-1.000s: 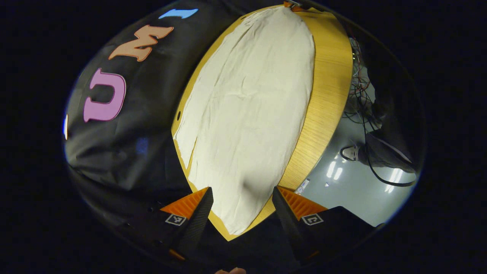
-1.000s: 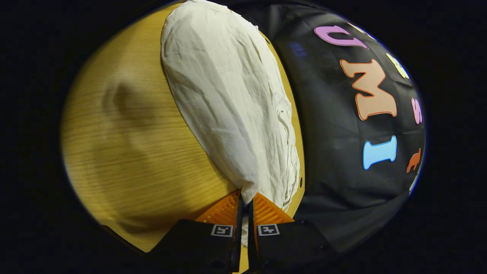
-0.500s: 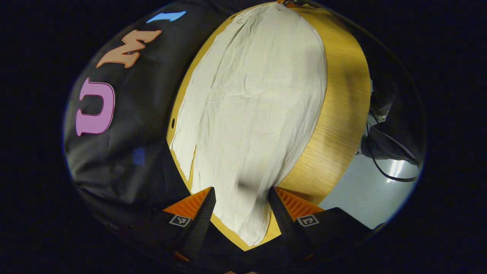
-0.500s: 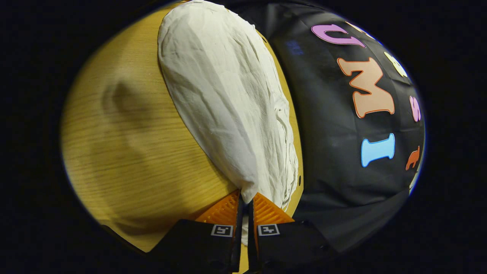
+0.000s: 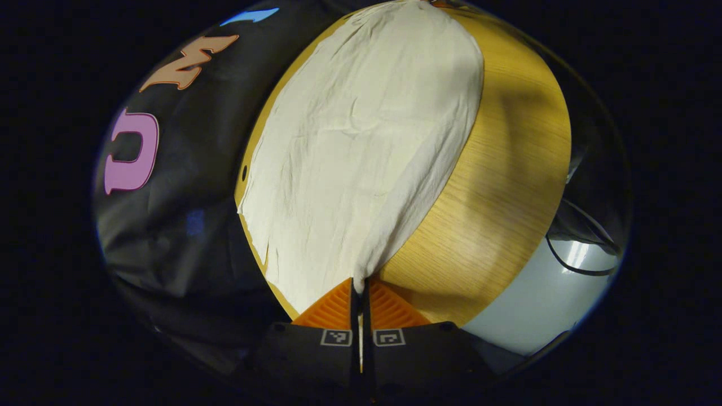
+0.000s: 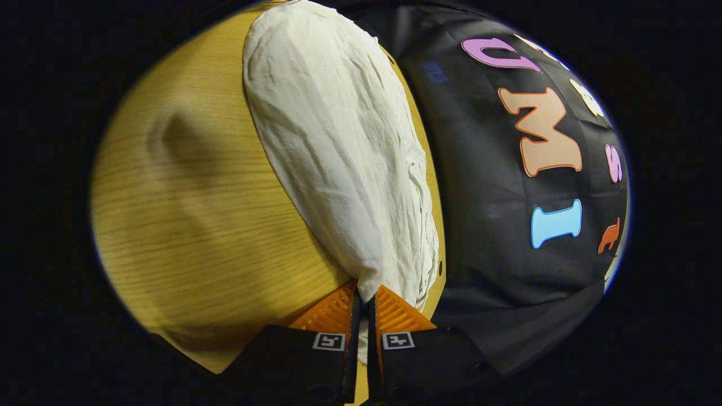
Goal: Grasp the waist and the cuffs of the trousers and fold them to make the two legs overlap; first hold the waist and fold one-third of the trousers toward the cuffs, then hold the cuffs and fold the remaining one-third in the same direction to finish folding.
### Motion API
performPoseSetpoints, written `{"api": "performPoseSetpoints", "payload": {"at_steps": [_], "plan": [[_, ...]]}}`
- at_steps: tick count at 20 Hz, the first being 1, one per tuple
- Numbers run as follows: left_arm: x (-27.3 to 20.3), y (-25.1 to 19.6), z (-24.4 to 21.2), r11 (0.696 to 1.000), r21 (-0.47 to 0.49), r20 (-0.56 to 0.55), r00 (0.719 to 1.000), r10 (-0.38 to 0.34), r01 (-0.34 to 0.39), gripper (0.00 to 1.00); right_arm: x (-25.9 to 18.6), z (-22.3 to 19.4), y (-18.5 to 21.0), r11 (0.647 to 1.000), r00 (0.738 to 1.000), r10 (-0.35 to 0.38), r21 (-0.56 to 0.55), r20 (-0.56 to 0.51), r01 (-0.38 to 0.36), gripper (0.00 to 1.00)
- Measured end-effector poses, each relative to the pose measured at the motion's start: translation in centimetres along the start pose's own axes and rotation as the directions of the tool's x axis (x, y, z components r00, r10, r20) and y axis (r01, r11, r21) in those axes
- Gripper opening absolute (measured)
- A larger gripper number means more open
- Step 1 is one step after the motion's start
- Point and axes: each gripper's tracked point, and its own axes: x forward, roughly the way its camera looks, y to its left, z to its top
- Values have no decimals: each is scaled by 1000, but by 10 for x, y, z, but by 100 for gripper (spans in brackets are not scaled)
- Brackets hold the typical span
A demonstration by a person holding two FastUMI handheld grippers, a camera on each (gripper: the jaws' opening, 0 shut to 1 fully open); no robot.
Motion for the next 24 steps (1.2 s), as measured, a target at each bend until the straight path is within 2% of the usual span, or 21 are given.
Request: {"api": "performPoseSetpoints", "payload": {"at_steps": [2, 4, 6, 11, 15, 18, 19, 20, 24], "plan": [[2, 4, -1, 1000, -14, -23, 1000, 12, -12, 0, 1, -3, -1, 998, 999, 29, 55, -12, -29, 10], [4, 5, 0, 996, -88, -28, 1000, 3, -5, 0, 0, -4, -5, 993, 999, 48, 109, -24, -45, 10], [1, 18, 2, 987, -158, -31, 999, 16, -21, 0, -3, -1, -17, 992, 1000, 22, 124, -15, -20, 10], [-15, 67, 27, 959, -240, -36, 989, 145, -149, 0, -10, 6, -62, 985, 997, -70, 160, 31, 64, 10], [-24, 122, 45, 910, -287, -59, 953, 297, -301, 0, -12, 17, -104, 974, 983, -159, 179, 89, 141, 10], [-30, 158, 61, 875, -315, -63, 928, 367, -367, 0, -11, 22, -135, 961, 967, -223, 195, 122, 197, 12], [-28, 172, 65, 863, -321, -65, 918, 391, -390, 0, -10, 23, -144, 956, 964, -237, 206, 119, 209, 10], [-26, 181, 67, 851, -332, -70, 910, 408, -407, 0, -10, 25, -151, 951, 964, -243, 221, 113, 214, 7], [-11, 224, 83, 805, -428, -36, 898, 439, -411, 0, 2, 36, -187, 910, 946, -318, 301, 66, 285, 9]]}}
